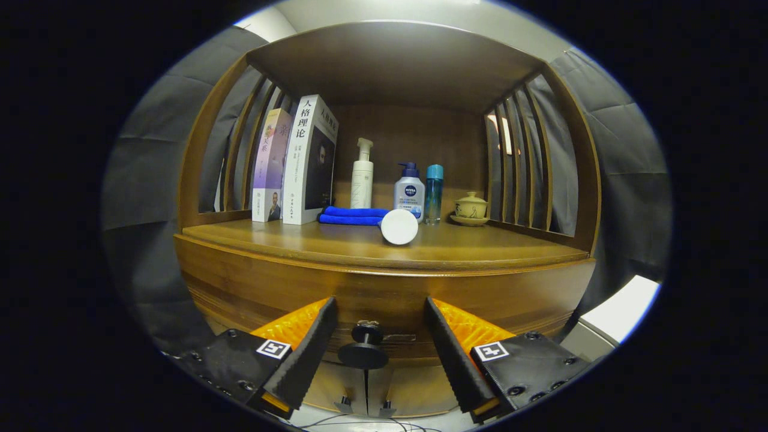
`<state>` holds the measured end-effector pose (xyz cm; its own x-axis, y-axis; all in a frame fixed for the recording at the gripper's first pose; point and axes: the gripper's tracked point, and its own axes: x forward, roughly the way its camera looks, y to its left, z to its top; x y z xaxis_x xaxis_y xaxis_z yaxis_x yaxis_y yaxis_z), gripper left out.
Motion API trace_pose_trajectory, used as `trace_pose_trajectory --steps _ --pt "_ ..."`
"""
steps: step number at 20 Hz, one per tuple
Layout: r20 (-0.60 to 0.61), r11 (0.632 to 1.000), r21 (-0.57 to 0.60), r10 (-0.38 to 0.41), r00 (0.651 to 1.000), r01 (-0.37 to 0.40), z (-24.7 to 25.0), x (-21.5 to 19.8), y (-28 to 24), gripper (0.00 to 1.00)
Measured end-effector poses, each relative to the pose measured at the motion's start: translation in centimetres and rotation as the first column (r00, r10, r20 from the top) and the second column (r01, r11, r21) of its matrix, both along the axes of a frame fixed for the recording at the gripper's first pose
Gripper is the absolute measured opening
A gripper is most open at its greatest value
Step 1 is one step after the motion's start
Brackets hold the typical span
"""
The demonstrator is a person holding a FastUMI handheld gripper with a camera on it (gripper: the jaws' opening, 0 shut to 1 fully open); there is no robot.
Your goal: Pull open the drawer, take out the items inside it, and place them on the countertop above the cabinet.
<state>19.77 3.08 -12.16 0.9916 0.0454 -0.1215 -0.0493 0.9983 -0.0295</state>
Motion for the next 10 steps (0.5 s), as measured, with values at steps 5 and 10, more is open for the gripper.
trace_pose_trajectory --steps 5,10 --pt "-0.005 0.999 -0.017 0.047 0.999 -0.047 0.1 -0.5 0.4 0.97" --pt "0.025 1.0 -0.018 0.02 0.999 -0.019 4.4 -5.2 -1.5 0.98"
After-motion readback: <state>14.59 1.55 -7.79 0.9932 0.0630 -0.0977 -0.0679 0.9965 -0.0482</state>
